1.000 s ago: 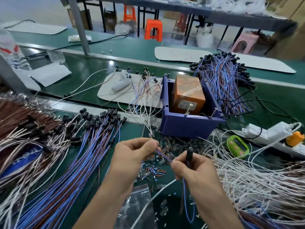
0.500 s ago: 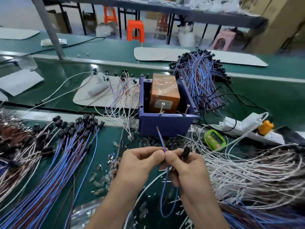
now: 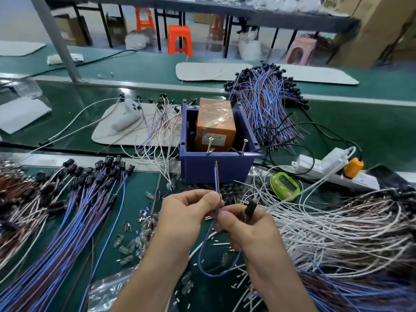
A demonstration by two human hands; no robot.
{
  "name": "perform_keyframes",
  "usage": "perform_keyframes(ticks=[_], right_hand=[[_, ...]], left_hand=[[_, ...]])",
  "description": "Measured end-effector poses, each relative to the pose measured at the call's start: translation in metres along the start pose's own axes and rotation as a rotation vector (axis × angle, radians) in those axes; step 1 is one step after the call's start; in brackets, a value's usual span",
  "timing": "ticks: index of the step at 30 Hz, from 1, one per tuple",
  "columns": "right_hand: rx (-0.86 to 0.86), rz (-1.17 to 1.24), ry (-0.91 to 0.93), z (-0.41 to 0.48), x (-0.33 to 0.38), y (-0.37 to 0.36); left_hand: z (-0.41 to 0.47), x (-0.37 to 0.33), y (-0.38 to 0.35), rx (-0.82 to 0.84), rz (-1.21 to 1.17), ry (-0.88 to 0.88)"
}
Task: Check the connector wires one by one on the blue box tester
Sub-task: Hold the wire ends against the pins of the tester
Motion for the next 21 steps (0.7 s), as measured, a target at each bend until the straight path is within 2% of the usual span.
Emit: perform_keyframes(ticks=[6,10,15,21], right_hand=[[-0.054,0.026,0.021,0.002,0.003,0.004],[-0.130,0.055,-0.008,0.004,0.003,0.015],[-0.192,0.269,-0.140,0.008,-0.006,0.035],[-0.176,0.359,-0.131,0.006,-0.006,0.035]], left_hand=[[-0.003,0.007,-0.009,-0.001,-0.087,0.062],[0.001,0.002,0.008,-0.171,-0.068,0.040],[0.013,-0.013,0.033,-0.343,0.014,-0.041],[0.027,-0.018,0.026,-0.363,0.010,-0.041]])
Point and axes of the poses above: each hand's wrist, its own z-axis towards the middle knuckle, its own y-axis out of the back of the hand, x = y × z, the point moved 10 cm from there along z, towards the middle knuckle, and after that the axes turned 6 degrees about -y, right-handed, at the moved point
